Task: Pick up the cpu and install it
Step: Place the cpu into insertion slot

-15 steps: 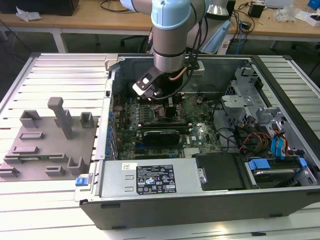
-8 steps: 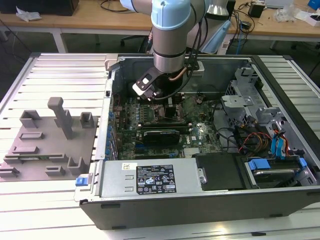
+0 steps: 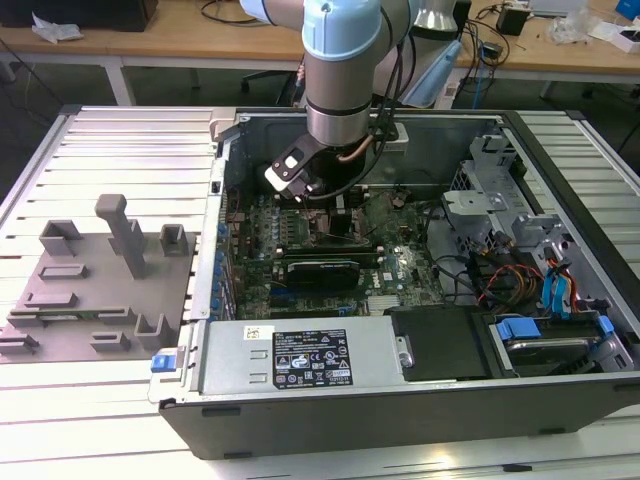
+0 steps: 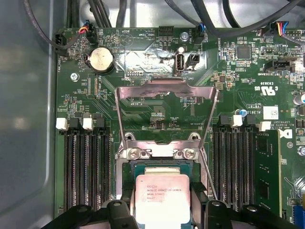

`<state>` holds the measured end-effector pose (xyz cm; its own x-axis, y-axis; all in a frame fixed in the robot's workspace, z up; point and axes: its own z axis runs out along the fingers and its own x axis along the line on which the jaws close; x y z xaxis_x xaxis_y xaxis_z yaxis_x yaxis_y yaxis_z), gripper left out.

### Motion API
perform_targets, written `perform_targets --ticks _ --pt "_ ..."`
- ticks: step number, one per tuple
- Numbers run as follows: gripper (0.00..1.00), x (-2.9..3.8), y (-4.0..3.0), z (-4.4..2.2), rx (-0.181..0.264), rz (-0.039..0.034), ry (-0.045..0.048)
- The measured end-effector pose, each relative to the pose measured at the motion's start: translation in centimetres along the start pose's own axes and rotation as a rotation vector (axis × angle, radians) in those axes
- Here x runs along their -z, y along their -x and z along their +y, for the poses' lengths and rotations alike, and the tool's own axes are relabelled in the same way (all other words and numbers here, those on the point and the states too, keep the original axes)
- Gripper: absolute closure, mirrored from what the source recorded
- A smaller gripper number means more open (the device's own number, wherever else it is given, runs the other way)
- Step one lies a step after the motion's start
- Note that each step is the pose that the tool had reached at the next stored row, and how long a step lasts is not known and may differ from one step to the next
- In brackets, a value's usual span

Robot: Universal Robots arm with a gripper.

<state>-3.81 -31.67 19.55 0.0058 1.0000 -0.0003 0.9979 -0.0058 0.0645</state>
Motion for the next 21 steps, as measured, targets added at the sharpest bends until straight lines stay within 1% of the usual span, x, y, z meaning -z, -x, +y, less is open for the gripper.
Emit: perform_targets --ticks 9,10,11,15,17,18,21 --pt "0.45 -0.12 0.00 0.00 -0.002 0.0004 0.0002" --pt "0.44 -0.15 -0.02 0.01 -0.002 0.0014 0.0009" --pt "0.38 -0.15 -0.02 0.00 -0.002 0.0010 0.0007" --pt "0.38 -0.06 0.00 0.00 -0.002 0.0001 0.0000" --pt "0.38 0.41 0.00 0.03 -0.002 0.0000 0.0000" --pt "0.38 0.89 0.00 0.06 -0.002 0.0001 0.0001" --pt "0.38 1.56 0.00 0.10 -0.002 0.0001 0.0000"
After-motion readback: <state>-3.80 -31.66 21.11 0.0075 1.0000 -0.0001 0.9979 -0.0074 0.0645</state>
